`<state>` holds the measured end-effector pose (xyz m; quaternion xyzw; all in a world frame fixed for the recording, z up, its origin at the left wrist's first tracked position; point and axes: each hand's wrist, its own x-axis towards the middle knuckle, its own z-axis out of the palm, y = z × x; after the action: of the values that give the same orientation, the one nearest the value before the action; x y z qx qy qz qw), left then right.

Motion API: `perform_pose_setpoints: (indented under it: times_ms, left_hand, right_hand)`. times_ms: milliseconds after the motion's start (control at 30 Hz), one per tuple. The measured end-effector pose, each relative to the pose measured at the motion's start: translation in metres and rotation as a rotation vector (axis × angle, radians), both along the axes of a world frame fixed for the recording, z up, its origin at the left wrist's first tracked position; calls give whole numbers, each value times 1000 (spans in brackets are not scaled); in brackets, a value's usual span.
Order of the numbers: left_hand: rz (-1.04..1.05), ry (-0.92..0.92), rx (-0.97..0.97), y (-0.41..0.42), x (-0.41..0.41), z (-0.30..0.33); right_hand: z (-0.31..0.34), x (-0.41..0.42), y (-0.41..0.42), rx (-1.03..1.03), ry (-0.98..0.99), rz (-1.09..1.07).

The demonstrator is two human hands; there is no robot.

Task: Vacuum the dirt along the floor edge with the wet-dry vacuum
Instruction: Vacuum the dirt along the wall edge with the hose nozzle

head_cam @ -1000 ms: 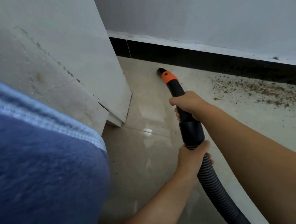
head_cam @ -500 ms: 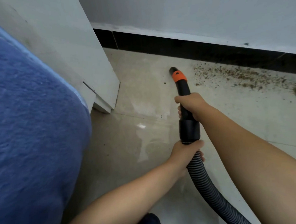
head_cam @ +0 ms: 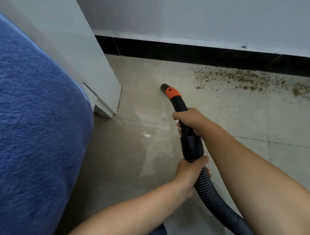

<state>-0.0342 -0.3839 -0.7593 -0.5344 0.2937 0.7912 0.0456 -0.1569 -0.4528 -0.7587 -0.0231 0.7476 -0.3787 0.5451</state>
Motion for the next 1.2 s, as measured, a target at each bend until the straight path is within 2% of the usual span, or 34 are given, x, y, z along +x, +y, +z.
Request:
perform_pose_setpoints:
  times_ms: [133,333,500,633,700,800,933,1200]
  left_hand:
    - [-79,-9,-48,-23,3,-5]
    - [-310,-12,147,14,-1,7]
    - [-573,-155,-9,22,-27,15]
    - [-526,-237,-122,42,-42,26]
    - [-471,-245,-146,46,-46,30]
    - [-425,-227,-133,46,-49,31]
    - [-410,-183,-77,55,-43,23]
    - [-539,-76,-88,67,-87,15]
  right_hand:
    - [-4,-4,-10,-35,12,-120]
    - [2,-8,49,30,0,-160]
    - [2,-35,87,0,6,-398]
    - [7,-45,98,10,54,-333]
    - [15,-45,102,-20,-12,-245]
    - [19,-44,104,-50,-58,-232]
    - [10,-36,107,23,49,-242]
    - [8,-83,146,68,126,-554]
